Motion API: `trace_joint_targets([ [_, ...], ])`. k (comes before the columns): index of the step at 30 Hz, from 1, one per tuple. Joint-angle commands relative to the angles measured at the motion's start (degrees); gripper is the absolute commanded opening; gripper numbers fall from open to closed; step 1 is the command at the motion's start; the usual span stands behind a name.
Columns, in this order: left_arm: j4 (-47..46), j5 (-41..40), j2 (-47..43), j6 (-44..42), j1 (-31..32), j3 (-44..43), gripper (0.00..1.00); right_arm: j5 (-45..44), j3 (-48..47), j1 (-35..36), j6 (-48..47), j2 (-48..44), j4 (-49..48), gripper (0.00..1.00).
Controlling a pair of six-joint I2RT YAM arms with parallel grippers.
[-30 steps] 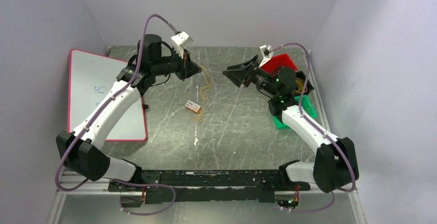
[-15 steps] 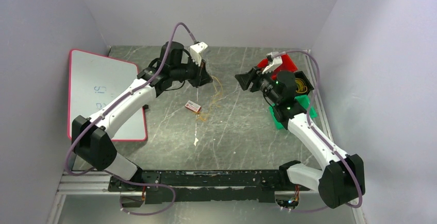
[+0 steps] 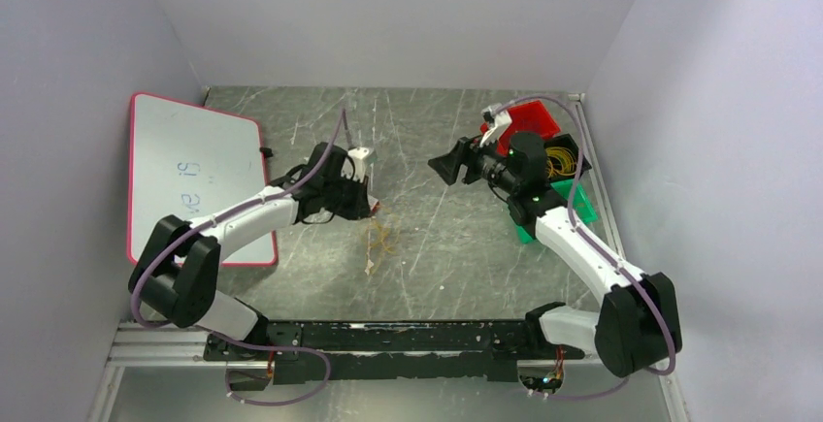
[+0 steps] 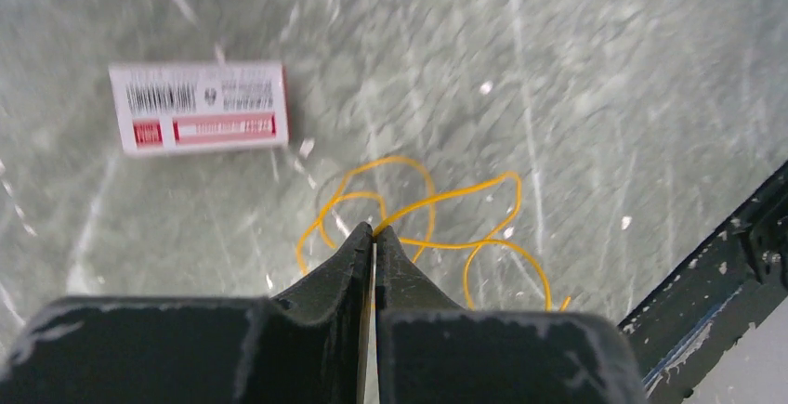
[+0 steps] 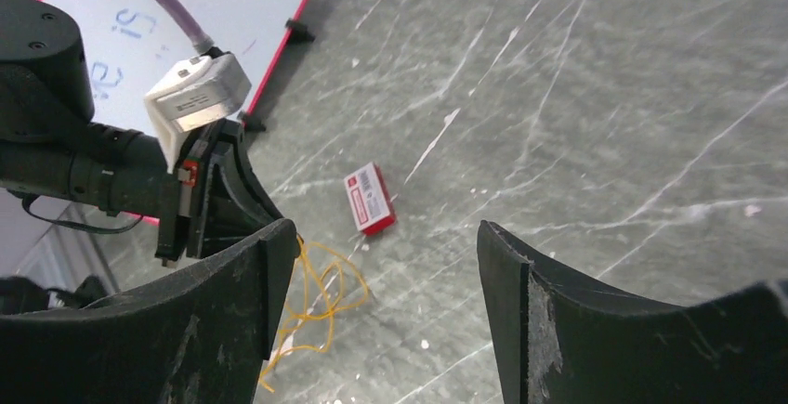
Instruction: Untangle the cables
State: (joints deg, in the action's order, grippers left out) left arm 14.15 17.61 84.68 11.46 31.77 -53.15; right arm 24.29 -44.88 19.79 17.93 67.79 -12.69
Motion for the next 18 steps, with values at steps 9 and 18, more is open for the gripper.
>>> trace_joint_targets([
  [9,-8.7,-12.1,-3.7,9.0,0.0,12.2,0.07,-1.5,0.0,13.8,1.4,8.7,2.1,0.75],
  [18,-10.7,-12.3,-2.4,11.0,0.0,14.8,0.07,1.9,-3.1,18.0,-4.3,19.6,0.2,0.75],
])
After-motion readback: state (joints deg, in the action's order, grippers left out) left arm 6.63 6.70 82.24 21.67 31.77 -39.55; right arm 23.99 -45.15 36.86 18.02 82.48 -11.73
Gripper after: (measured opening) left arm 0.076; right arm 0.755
